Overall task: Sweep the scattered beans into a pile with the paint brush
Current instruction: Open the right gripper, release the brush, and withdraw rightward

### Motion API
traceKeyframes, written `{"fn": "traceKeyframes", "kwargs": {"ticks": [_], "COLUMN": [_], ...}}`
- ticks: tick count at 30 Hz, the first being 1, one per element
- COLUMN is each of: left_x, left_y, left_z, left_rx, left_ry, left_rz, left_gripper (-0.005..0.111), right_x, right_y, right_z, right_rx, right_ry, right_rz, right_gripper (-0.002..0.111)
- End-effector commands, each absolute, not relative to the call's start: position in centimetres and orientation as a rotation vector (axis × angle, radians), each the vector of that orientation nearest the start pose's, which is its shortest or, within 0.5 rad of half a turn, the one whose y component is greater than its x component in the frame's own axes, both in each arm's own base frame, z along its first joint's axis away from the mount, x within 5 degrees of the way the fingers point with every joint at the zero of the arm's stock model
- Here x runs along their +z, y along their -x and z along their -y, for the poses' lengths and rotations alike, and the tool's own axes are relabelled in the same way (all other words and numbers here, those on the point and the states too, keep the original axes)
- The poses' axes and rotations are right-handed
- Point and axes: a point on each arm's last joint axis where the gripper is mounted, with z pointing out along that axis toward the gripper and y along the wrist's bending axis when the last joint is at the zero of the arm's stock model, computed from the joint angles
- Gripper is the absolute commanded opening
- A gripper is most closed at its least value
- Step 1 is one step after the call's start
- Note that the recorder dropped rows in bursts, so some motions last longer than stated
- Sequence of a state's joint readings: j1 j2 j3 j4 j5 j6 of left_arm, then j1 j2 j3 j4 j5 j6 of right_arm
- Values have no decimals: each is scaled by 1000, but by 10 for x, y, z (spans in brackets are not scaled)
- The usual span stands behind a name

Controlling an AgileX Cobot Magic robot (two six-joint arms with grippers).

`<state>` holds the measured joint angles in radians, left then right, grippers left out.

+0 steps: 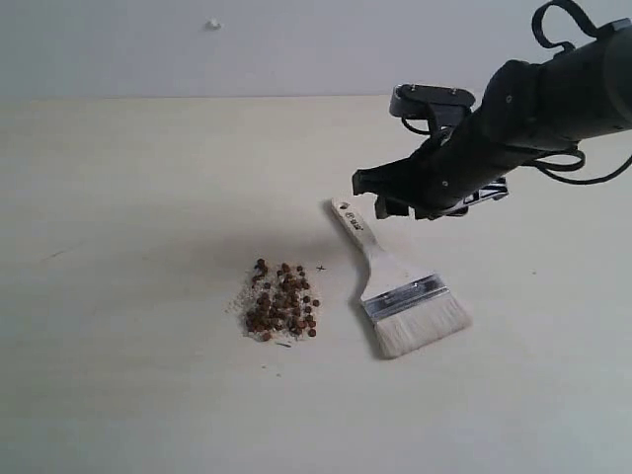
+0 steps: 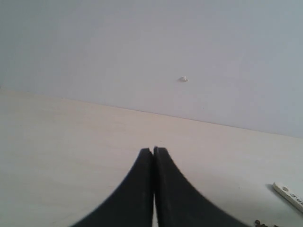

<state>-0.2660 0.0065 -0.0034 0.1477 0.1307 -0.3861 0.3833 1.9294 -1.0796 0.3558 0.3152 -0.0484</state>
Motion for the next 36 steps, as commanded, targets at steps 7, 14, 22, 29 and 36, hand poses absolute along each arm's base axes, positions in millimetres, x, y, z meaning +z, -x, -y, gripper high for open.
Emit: {"fn": "traceKeyframes", "kwargs": {"ticks": [7,14,22,29,36], "left_x": [202,202,202,202,202], "left_y": [-55,-55,-55,-55,-55], "left_z": [13,13,13,13,13], "left_rx": [-383,-383,-383,-383,-383], "left_ry": [-8,-8,-8,-8,-8], "left_rz": [-1621,-1621,-1621,-1621,-1621], "left_gripper": [0,0,0,0,0], "right_x": [223,227,210,202,204], "right_y": [-315,-272,-202,-162,-153], "right_z": [-131,-111,-77,-60,-58], "right_rx": [260,246,230,324,334], "right_ry": [384,375,300,161,170], "right_rz": [-2323,-2204,-1969,-1957,-1997], "right_gripper": [0,0,0,0,0]}}
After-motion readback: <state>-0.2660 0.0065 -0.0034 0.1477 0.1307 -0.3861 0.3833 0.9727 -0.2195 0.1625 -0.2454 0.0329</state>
